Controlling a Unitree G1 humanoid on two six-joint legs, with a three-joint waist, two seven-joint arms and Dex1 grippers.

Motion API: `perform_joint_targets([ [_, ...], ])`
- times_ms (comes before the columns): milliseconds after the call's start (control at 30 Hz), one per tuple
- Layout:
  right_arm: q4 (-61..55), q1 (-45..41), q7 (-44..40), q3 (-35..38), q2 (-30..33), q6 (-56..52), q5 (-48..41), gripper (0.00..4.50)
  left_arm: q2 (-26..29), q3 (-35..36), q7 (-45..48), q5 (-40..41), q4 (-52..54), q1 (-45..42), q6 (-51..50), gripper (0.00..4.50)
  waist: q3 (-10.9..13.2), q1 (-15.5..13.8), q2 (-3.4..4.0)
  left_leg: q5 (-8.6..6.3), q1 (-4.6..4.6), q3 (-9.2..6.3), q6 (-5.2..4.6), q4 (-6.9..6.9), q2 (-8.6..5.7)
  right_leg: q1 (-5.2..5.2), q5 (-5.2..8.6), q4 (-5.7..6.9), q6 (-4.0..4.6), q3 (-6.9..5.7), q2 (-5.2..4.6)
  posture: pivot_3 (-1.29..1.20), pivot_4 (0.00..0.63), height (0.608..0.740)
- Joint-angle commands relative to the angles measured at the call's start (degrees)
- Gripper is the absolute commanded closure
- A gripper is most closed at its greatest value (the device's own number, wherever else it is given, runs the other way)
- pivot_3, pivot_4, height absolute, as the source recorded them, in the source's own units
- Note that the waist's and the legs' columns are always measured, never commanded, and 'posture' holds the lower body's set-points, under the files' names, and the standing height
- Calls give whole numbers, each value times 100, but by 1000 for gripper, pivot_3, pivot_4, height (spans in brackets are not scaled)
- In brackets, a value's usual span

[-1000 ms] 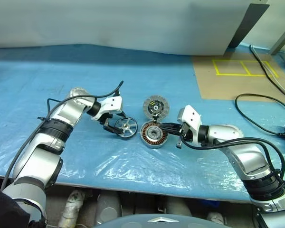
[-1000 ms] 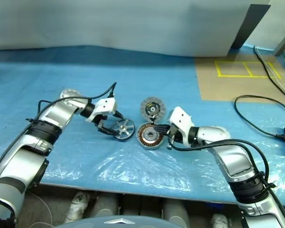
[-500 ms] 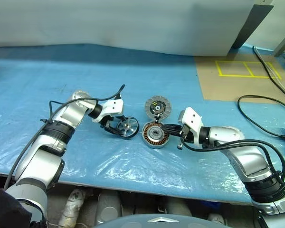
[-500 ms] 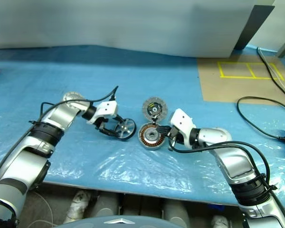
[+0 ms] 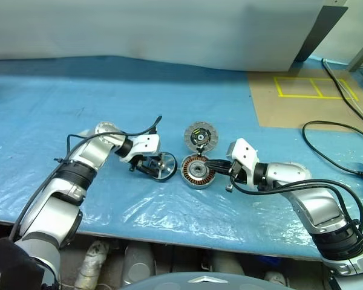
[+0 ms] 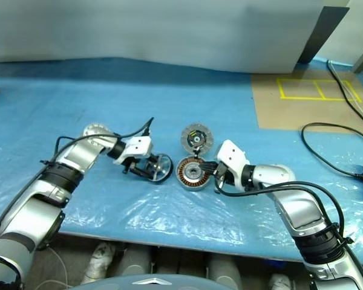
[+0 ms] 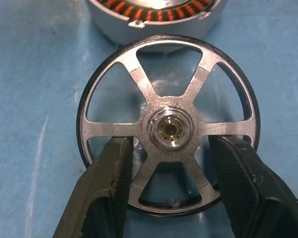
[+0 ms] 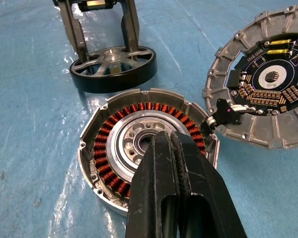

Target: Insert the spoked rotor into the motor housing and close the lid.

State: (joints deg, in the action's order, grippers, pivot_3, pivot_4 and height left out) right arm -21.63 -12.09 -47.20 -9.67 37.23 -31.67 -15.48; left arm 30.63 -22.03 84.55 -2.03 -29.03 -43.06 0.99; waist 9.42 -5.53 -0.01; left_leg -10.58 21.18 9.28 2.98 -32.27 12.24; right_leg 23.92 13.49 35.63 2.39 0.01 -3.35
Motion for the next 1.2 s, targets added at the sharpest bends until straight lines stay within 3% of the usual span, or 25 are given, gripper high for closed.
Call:
perform_joint_targets([
  [33, -192, 8, 15, 89, 6, 72, -36, 4500, 40, 177, 140, 293, 224, 150, 65, 1983, 0, 0, 0, 0, 1, 0, 0, 0, 0, 0, 0, 0, 0, -1, 0, 0, 150, 740],
  [667, -240, -133, -86, 390, 8, -62, -439, 4500, 161, 1466, -316, 1861, 1659, 1269, -700, 1983, 0, 11, 1, 0, 1, 1, 0, 1, 2, 2, 2, -3, 2, -1, 1, 0, 150, 740],
  [1033, -223, -247, -35, 390, 63, -188, -435, 4500, 433, 1052, -424, 1236, 1579, 1179, -513, 1983, 0, 10, 1, 0, 1, 1, 0, 1, 4, 2, 2, -4, 2, -2, 1, 0, 150, 740],
  [1200, -282, -176, 6, 375, 83, -209, -417, 4500, 234, 887, -726, 1029, 1499, 1009, -585, 1983, 0, 10, 1, 0, 2, 1, 0, 1, 2, 2, 2, -5, 1, -1, 1, 0, 150, 740],
])
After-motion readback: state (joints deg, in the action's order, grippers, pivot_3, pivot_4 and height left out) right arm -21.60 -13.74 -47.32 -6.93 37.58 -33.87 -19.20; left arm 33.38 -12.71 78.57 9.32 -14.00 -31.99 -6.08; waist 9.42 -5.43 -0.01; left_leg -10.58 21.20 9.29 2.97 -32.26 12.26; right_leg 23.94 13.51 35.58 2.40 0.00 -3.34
